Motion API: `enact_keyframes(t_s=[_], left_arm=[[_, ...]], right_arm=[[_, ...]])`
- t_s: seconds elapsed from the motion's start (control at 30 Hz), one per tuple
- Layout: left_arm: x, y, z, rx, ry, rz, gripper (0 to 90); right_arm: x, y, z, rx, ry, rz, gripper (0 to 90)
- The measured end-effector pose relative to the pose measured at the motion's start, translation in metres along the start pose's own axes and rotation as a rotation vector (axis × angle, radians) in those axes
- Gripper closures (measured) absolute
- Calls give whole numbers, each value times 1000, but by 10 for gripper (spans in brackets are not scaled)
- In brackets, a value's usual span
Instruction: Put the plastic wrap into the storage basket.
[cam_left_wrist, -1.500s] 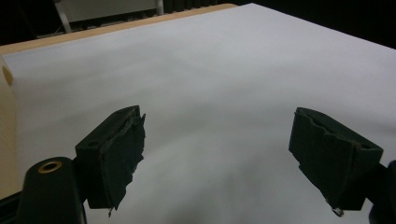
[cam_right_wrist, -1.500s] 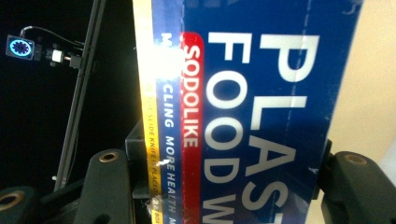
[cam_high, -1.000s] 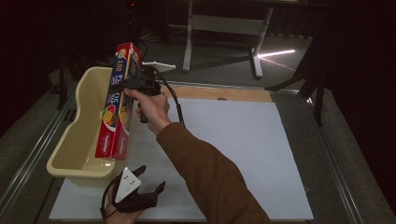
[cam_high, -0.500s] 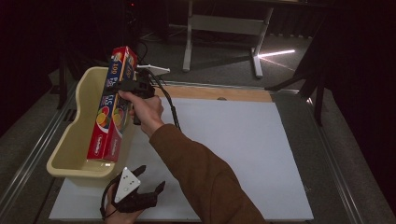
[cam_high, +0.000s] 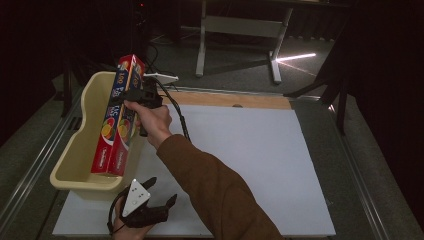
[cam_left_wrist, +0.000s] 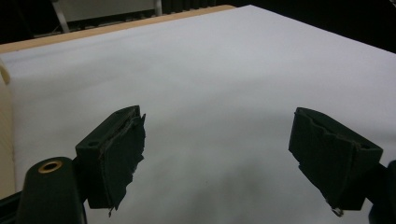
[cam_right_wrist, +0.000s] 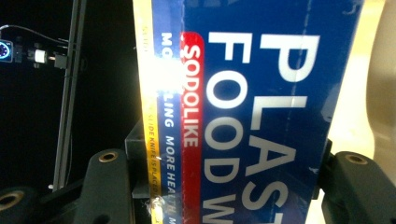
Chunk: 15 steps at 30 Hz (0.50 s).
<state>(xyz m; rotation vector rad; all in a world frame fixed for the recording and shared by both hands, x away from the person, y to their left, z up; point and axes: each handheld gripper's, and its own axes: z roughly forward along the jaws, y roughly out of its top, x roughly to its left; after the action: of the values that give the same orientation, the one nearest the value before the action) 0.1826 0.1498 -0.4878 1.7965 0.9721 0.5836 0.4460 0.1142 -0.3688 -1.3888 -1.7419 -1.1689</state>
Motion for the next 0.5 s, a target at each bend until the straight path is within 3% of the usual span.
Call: enact_keyframes(t_s=[0.5], left_arm=[[1,0,-2,-4,1,-8,179]], right_arm=[[-4,-3,14,3,-14,31,401]])
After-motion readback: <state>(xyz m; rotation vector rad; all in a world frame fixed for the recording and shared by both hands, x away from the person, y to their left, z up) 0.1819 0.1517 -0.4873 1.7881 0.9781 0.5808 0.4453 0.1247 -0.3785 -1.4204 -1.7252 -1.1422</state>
